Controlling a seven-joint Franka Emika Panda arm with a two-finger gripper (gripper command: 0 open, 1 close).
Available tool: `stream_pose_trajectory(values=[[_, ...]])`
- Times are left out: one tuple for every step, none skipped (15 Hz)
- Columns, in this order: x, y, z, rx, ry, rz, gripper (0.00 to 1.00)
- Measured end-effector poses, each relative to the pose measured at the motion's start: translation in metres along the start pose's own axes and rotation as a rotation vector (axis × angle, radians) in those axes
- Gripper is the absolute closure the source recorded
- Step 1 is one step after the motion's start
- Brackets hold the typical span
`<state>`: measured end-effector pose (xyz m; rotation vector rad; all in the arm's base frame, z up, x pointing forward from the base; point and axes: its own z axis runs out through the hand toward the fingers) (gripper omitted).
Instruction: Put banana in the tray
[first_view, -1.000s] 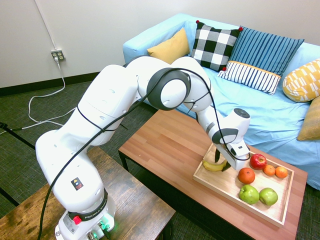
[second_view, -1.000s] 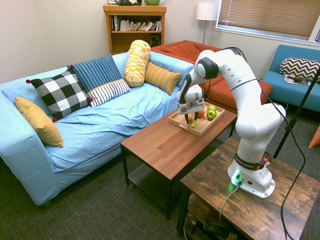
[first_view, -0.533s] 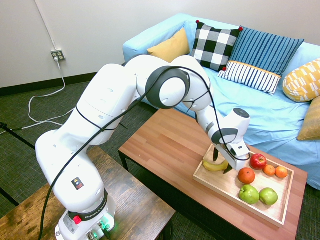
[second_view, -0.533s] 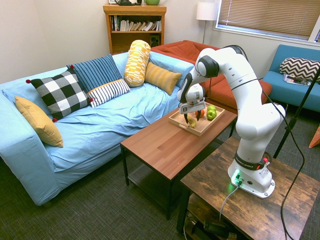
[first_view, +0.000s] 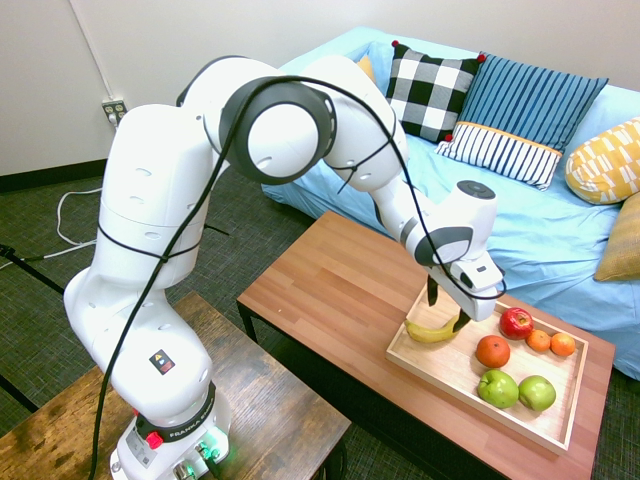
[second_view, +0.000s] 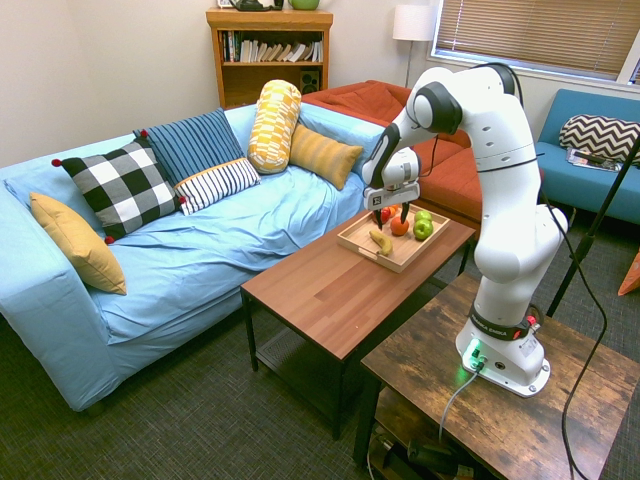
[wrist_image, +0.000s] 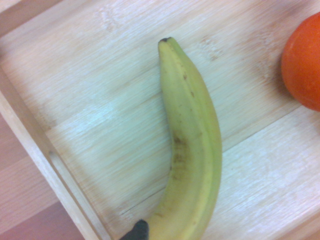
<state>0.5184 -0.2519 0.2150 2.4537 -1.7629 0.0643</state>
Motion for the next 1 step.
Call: stream_pose_trajectory(values=[[-0.0033,0.0026,-0.0114,0.006,0.011,-0.007,0.0]])
